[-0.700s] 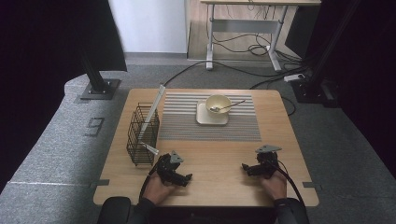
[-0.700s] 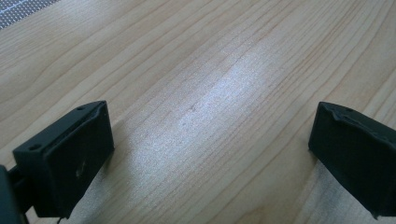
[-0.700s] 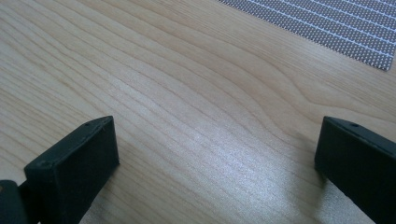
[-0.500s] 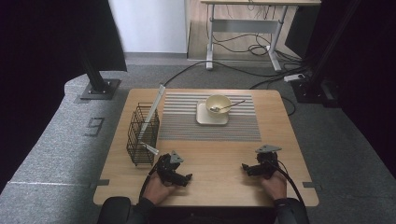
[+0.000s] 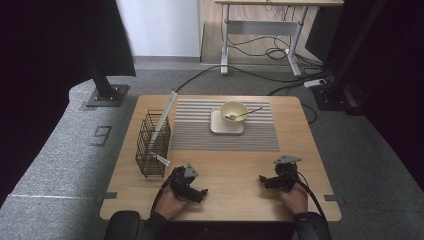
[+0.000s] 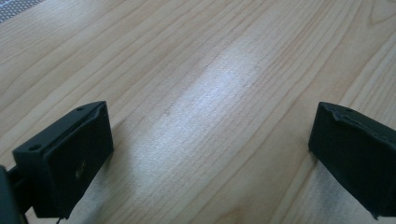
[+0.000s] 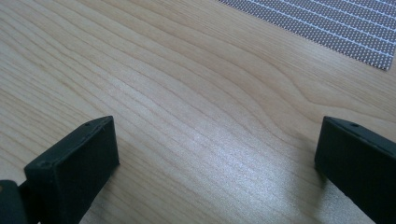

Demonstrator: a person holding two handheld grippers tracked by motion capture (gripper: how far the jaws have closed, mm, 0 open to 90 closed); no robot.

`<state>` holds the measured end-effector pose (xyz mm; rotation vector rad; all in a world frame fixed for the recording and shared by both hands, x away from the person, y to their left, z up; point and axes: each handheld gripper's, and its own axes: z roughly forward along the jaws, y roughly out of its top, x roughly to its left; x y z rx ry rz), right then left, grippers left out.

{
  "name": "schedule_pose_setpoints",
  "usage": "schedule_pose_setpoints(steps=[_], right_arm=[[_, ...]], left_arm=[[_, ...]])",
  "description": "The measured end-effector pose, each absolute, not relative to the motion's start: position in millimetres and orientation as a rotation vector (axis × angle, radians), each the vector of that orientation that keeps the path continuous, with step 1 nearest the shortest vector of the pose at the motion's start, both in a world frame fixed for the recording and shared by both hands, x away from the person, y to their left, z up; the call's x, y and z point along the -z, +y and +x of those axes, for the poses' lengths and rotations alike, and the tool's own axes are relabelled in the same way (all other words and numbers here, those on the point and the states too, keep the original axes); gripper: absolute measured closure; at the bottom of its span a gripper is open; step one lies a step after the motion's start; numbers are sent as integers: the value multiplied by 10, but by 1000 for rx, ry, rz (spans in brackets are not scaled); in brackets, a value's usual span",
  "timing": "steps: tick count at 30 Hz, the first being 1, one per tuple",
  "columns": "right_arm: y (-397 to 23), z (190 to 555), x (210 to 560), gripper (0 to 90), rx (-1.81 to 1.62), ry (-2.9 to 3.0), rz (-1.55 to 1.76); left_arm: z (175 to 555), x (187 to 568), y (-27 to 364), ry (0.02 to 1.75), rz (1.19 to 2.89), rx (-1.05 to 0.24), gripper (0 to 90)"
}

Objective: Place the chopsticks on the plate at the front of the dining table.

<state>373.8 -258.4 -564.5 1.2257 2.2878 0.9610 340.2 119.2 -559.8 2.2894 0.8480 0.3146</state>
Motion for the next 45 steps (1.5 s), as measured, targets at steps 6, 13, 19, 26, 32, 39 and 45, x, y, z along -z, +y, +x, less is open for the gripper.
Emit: schedule_pose_setpoints(steps=[6, 13, 19, 26, 32, 39, 45], right_arm=[[-2584, 3738, 5645, 0, -961, 2288, 1226], [-2584, 3738, 5645, 0, -961, 2288, 1226], [-2583, 3737, 5645, 0, -961, 2288, 1226], [-2568, 3731, 5645, 0, -959, 2281, 1233], [-2530, 3729, 5619, 32, -965, 2324, 1197], [-2462, 3710, 5516, 34, -1023, 2342, 1163], [-2386, 3703, 5376, 29, -1051, 2345, 1134]], left_arm=[[3371, 5599, 1135, 824, 2296, -305, 0], [3333, 5600, 1049, 795, 2304, -294, 0], [3284, 5600, 954, 766, 2313, -283, 0], [3210, 5600, 837, 717, 2327, -265, 0], [3177, 5600, 800, 690, 2335, -255, 0], [3147, 5600, 787, 673, 2340, -249, 0], [3113, 5601, 777, 656, 2342, -244, 0]])
